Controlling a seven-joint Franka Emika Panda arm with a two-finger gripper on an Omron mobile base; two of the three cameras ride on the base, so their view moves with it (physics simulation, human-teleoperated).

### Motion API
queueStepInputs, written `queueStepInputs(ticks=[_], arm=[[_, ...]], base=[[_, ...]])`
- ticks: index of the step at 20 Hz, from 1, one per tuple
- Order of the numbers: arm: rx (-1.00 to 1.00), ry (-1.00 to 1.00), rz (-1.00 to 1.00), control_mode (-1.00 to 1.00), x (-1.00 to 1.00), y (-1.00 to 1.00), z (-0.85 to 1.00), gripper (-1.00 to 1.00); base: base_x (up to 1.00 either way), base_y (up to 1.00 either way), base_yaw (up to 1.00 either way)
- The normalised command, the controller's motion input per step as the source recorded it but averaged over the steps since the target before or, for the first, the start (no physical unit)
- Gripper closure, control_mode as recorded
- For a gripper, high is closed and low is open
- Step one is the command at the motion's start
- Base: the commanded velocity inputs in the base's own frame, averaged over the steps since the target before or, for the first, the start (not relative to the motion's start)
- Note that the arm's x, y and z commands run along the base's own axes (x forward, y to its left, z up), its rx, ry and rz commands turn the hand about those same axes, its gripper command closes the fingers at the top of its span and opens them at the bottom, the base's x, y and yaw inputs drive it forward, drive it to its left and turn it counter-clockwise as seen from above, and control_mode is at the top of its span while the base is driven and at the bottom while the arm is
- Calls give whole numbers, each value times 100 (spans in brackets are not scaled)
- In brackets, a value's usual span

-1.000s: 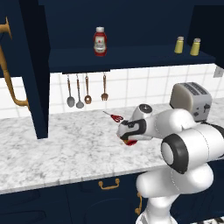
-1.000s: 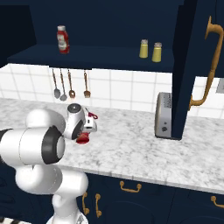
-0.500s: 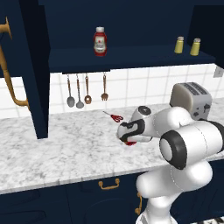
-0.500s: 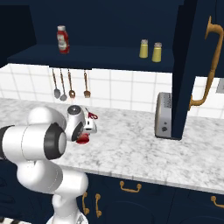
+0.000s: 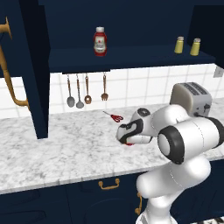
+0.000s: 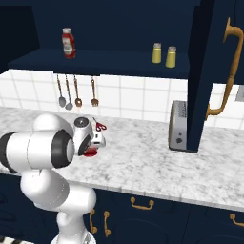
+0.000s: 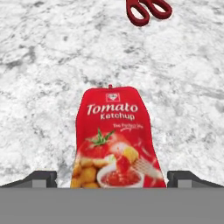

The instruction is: Put the shaker and condiment bottle from the counter next to their counterparts in the cabinet.

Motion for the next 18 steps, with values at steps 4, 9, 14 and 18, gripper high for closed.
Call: queueStepInputs(ticks=[4,9,14,18], arm=[[0,0,0,-100,5,0,-17,-100],[0,0,0,-100,7,0,-14,-100],[0,0,0,-100,5,4,-7,100],[0,0,0,-100,0,0,0,100]], base=[[0,0,0],[0,0,0],[0,0,0],[0,0,0]])
